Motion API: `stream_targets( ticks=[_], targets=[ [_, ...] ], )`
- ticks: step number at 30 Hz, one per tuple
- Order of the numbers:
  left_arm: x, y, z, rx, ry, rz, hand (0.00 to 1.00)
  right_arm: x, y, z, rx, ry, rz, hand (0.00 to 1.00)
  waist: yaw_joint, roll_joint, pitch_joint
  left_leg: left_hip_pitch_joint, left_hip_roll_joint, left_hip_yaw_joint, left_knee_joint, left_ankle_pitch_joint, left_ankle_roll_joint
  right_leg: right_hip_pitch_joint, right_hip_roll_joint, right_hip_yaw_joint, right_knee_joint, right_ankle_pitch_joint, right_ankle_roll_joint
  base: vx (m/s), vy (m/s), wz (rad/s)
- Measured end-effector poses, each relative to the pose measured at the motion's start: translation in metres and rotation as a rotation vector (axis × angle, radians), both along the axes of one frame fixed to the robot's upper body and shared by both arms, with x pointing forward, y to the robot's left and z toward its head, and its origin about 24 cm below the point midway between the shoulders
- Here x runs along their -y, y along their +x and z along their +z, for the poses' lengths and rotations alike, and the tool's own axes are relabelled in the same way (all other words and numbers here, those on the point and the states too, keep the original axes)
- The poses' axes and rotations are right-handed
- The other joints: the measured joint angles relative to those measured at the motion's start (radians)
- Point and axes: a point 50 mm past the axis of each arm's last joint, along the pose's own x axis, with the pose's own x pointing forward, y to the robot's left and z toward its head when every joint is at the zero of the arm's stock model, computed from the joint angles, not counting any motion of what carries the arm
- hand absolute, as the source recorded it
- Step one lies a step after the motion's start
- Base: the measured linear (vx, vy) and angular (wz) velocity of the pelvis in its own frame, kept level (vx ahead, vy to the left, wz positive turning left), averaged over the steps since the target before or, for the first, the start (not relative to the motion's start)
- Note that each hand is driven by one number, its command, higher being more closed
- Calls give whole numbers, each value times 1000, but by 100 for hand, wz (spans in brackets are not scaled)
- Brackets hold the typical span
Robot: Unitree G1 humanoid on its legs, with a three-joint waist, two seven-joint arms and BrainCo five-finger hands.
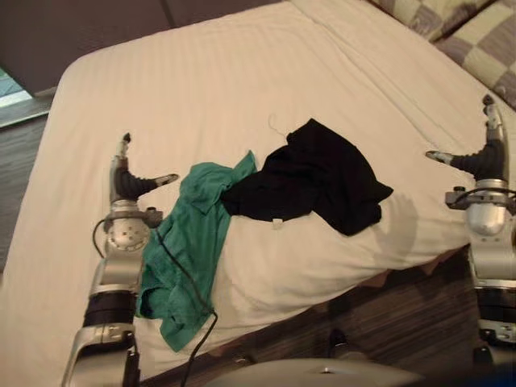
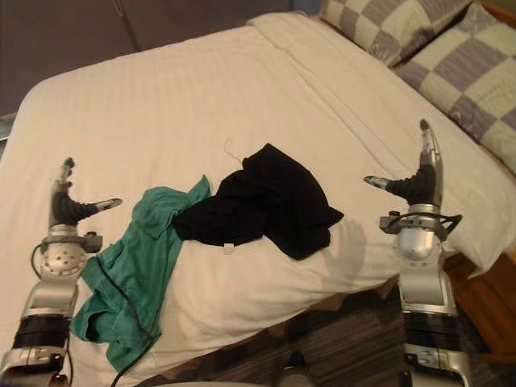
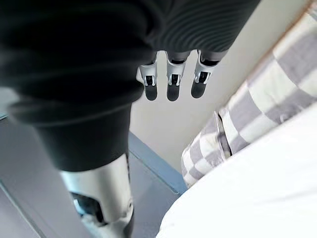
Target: Tidy the bed and pick cloth on bed and put in laundry
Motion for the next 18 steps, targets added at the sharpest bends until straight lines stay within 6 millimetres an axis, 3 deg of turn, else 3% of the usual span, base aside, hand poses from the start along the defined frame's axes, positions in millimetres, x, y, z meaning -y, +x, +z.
stream_targets(
  ticks=[2,6,12,18],
  targets=[
    [4,3,-2,-32,16,-10,0,-6,0,-3,4,30,15,0,-13,-14,26,-10,-8,3,-3,0,0,-14,-6,6,0,2,1,-30,38,0],
    [5,3,-6,-60,14,2,0,-14,-7,-2,20,-6,32,0,-13,-16,37,-42,-13,21,-10,0,0,-62,-9,21,0,18,1,-20,37,-10],
    [10,2,-19,-118,-56,4,0,-17,-20,-31,-67,52,22,0,-25,1,60,-4,-18,23,-51,0,0,-50,-6,19,-1,30,21,-15,18,-6],
    [11,-8,-37,-194,-89,19,0,-16,-30,-37,-100,27,15,0,-29,23,112,-1,-22,14,-74,0,0,-42,-6,15,-23,45,36,-84,18,4]
  ],
)
